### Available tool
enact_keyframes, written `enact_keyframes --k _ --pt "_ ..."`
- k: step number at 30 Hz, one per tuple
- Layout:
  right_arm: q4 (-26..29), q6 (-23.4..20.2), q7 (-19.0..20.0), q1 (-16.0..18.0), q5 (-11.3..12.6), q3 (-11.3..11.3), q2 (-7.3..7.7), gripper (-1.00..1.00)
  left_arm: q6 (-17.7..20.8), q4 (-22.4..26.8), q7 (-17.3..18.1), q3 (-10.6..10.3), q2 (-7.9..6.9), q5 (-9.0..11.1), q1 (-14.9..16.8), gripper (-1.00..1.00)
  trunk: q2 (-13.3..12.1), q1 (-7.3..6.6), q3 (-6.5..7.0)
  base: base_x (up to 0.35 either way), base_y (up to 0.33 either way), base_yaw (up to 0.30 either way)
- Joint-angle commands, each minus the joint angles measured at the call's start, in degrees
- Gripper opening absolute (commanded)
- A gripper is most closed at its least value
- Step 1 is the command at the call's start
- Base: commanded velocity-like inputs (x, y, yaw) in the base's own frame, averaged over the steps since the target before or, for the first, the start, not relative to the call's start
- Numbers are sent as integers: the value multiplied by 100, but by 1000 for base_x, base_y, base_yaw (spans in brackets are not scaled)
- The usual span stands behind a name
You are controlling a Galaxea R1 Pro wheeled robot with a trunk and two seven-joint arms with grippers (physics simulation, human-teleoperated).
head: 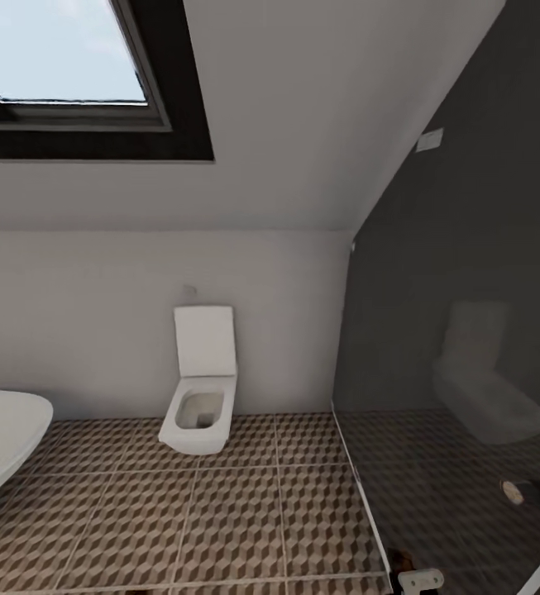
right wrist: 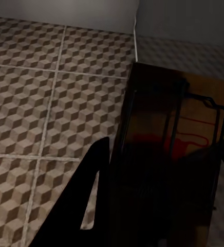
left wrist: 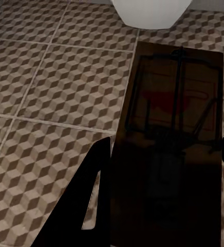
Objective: Take the four mousetraps from the cabinet in the bathroom and place them on the bathroom floor. Make sure all four end up on the same floor surface, and ensure that at least two of them are either under or directly next to the same bathroom sink.
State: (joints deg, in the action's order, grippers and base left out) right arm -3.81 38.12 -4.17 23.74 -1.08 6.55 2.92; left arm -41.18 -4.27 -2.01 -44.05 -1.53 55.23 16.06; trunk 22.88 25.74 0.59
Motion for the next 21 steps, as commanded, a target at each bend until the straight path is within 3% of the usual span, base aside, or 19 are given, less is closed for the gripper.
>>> enact_keyframes --k 1,21 --pt "-23 29 -23 8 1 48 -1 -100 -13 -10 -47 -36 3 -12 1 -100 4 5 -2 255 236 0" --pt "-23 20 -8 8 -6 48 -1 -100 81 -8 -37 4 -39 -4 2 -100 4 5 -2 182 277 0"
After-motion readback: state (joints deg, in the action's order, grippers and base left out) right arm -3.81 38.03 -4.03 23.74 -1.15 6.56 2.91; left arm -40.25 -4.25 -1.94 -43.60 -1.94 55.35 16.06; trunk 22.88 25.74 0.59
